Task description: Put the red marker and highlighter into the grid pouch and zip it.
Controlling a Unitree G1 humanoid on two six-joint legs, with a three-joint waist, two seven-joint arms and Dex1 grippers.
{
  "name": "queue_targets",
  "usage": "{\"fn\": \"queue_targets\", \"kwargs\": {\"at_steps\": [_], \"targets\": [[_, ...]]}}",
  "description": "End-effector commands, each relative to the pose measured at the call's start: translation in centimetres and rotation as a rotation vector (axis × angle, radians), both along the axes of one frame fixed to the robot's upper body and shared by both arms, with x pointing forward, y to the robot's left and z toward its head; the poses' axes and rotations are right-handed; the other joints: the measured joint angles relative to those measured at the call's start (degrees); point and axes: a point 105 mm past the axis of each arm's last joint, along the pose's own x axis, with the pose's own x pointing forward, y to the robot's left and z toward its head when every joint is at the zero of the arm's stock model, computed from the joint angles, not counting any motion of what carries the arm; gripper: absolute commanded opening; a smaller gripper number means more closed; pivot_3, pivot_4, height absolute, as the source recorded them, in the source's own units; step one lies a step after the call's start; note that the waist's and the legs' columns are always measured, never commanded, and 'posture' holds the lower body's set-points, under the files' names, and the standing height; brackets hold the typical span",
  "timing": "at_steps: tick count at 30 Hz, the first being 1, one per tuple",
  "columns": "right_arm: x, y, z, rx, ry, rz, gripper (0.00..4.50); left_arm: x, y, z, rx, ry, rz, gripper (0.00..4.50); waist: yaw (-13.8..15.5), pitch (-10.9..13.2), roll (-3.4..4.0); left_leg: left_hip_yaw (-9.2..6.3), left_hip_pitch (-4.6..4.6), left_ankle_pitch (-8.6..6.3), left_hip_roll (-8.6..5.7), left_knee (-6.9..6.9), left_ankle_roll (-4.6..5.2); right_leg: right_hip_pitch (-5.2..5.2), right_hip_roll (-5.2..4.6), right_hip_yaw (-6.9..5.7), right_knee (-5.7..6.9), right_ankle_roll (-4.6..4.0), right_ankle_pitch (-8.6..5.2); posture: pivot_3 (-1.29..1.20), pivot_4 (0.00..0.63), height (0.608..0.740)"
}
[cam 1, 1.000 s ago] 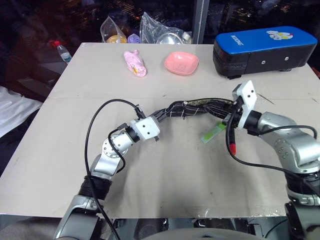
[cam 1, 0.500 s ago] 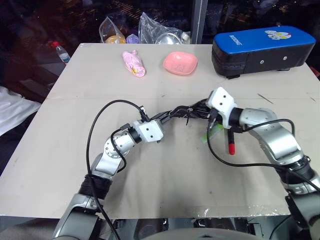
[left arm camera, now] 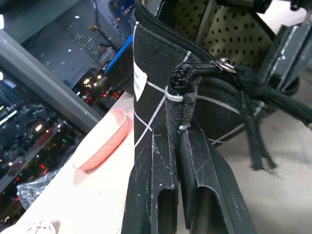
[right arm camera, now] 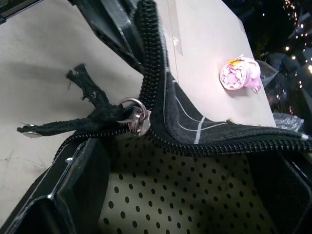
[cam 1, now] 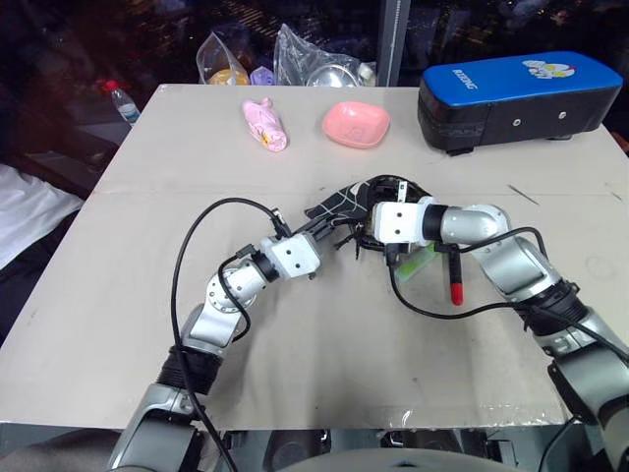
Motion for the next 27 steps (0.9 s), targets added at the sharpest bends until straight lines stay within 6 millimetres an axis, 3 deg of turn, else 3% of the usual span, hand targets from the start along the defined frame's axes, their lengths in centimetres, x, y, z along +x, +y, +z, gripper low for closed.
{"fn": "queue_targets", "kwargs": {"at_steps": [1,5,9,12,16,20,23,26,27], "targets": [[0.0,-1.3,3.8,0.199,-0.017,-0.057,4.39,0.1,0.3,0.9,-0.032,-0.042,0.025,0.00,0.1,0.0,0.00,0.00,0.00,0.00,0.00,0.01,0.00,0.00,0.00,0.00,0.01,0.00,0.00,0.00,0.150,0.740],[-1.1,-4.0,5.6,0.384,0.093,-0.136,4.39,0.3,0.8,0.9,-0.037,-0.043,0.044,0.00,0.4,0.0,0.00,-0.01,-0.03,0.00,0.01,0.04,0.00,0.01,-0.03,-0.01,0.01,0.00,0.00,0.00,0.150,0.740],[-2.8,-7.3,5.1,0.546,0.227,-0.271,4.39,0.6,1.0,0.9,-0.042,-0.041,0.052,0.00,0.7,0.0,0.00,-0.03,-0.02,0.00,0.01,0.04,0.00,0.03,-0.03,-0.03,0.02,0.00,0.00,0.00,0.150,0.740],[-4.0,-9.8,3.0,0.638,0.309,-0.428,4.39,0.8,1.0,0.9,-0.044,-0.039,0.054,0.00,1.2,0.0,-0.01,-0.05,-0.01,-0.01,0.00,0.04,0.01,0.03,-0.03,-0.03,0.05,0.00,0.00,0.00,0.150,0.740],[-5.8,-12.4,-1.9,0.635,0.409,-0.660,4.39,1.1,1.0,0.9,-0.037,-0.032,0.041,0.00,1.3,0.0,-0.02,-0.05,0.00,-0.01,-0.03,0.04,0.01,0.02,-0.02,0.02,0.11,0.00,0.00,0.00,0.150,0.740],[-7.1,-13.3,-6.3,0.602,0.505,-0.815,4.39,1.3,0.7,1.0,-0.033,-0.032,0.026,0.00,1.3,0.0,-0.01,-0.06,0.01,-0.01,-0.04,0.05,0.01,0.03,0.01,0.01,0.13,0.00,0.00,0.00,0.150,0.740],[-7.4,-13.4,-8.5,0.593,0.555,-0.896,4.39,1.4,0.6,1.1,-0.032,-0.035,0.020,0.00,0.9,0.0,-0.02,-0.03,0.05,-0.01,-0.06,0.17,0.01,0.02,0.03,0.08,0.25,0.00,0.00,0.00,0.150,0.740],[-7.5,-13.4,-9.2,0.587,0.564,-0.918,3.46,1.4,0.7,1.1,-0.029,-0.035,0.016,0.00,0.9,-0.1,-0.06,-0.08,0.06,-0.01,-0.06,0.20,0.01,0.03,0.09,0.07,0.29,0.00,-0.01,0.00,0.150,0.740],[-7.5,-13.4,-9.1,0.588,0.555,-0.918,3.46,1.4,0.7,1.1,-0.029,-0.035,0.017,0.00,0.9,-0.1,-0.09,-0.09,0.06,-0.01,-0.06,0.20,0.01,0.03,0.09,0.07,0.29,0.00,-0.01,0.00,0.150,0.740]]}}
